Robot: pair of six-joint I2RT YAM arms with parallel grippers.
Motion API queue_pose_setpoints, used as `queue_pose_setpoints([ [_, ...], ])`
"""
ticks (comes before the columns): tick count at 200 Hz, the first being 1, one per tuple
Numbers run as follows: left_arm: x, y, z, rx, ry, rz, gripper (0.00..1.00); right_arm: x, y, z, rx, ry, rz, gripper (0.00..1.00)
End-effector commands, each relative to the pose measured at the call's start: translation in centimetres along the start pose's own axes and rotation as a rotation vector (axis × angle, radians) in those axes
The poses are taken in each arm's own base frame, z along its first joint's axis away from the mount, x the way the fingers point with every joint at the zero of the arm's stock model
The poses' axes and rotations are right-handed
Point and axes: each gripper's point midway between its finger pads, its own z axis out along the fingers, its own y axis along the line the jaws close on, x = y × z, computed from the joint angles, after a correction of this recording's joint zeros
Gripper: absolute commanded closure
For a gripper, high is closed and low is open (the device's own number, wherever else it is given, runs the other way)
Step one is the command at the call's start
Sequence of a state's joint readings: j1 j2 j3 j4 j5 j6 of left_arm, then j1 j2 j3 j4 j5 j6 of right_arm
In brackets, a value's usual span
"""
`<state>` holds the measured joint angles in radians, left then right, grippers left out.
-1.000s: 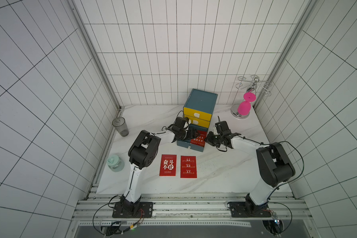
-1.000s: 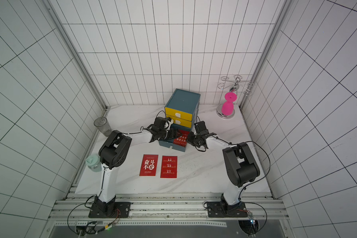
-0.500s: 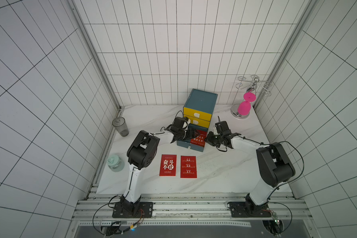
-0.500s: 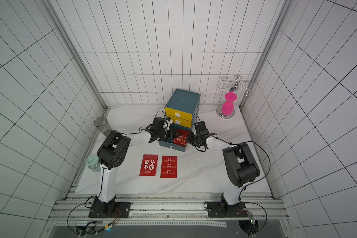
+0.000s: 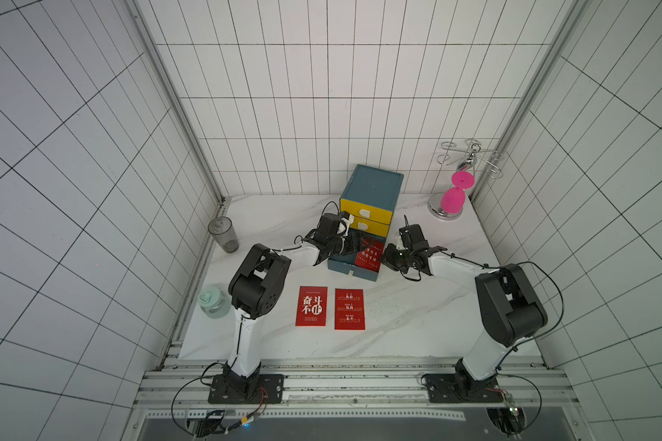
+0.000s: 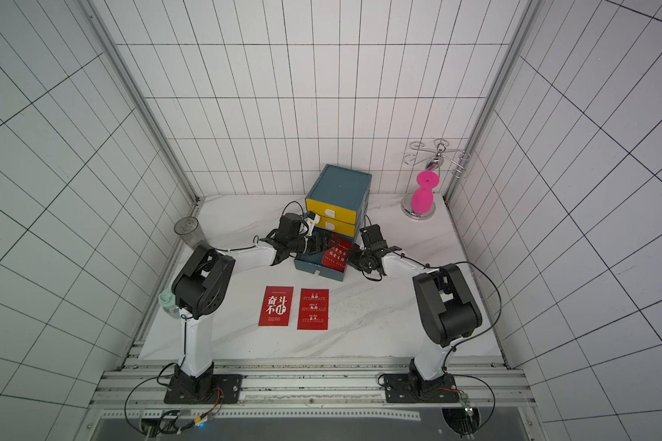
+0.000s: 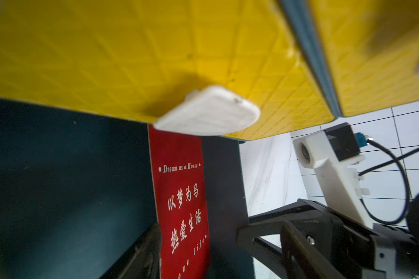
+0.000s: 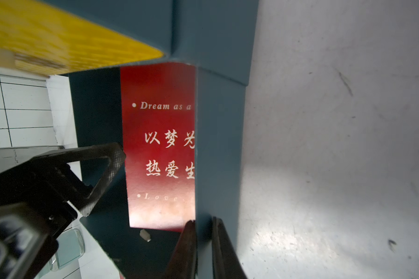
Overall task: Take the postcards out of the drawer
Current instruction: Pick up the postcard from the drawer.
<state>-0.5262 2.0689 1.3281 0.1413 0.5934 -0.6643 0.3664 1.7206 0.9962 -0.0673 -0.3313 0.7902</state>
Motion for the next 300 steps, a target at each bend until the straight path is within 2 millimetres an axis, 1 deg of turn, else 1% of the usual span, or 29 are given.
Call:
queue_pose_setpoints([
  [1,0.7,-2.2,-0.2,0.067,0.023,0.01,0.24,0.4,0.3,-0.1,-0.029,0.006,0.007,0.85],
  [39,0.9,-2.0,-0.6,0.062,-0.014,-0.016,0.26,0.4,0.2,0.0,-0.028,0.009,0.01,0.85],
  [83,1.4,-1.5,-0.2,0.073,0.002,-0.07,0.29,0.5,0.1,0.1,-0.027,0.009,0.01,0.85],
  [133,1.5,-2.1,-0.1,0.133,-0.012,-0.103,0.31,0.5,0.1,0.0,-0.026,0.009,0.01,0.85],
  [159,1.5,-2.4,-0.2,0.176,-0.024,-0.12,0.34,0.4,0.1,0.0,-0.027,0.006,0.01,0.85],
  [192,1.7,-2.3,-0.1,0.184,-0.016,-0.127,0.36,0.4,0.1,0.0,-0.027,0.006,0.01,0.85],
  [222,1.4,-2.5,-0.3,0.217,-0.048,-0.143,0.39,0.4,0.1,-0.1,-0.028,0.005,0.01,0.85],
  [248,1.9,-1.8,0.2,0.197,-0.02,-0.166,0.43,0.4,0.2,-0.1,-0.028,0.004,0.01,0.85],
  [276,2.8,0.0,0.8,0.136,0.011,-0.217,0.46,0.4,0.1,0.0,-0.028,0.006,0.011,0.85],
  [300,3.5,0.9,1.0,0.101,0.025,-0.244,0.48,0.4,0.1,0.0,-0.025,0.006,0.011,0.85],
])
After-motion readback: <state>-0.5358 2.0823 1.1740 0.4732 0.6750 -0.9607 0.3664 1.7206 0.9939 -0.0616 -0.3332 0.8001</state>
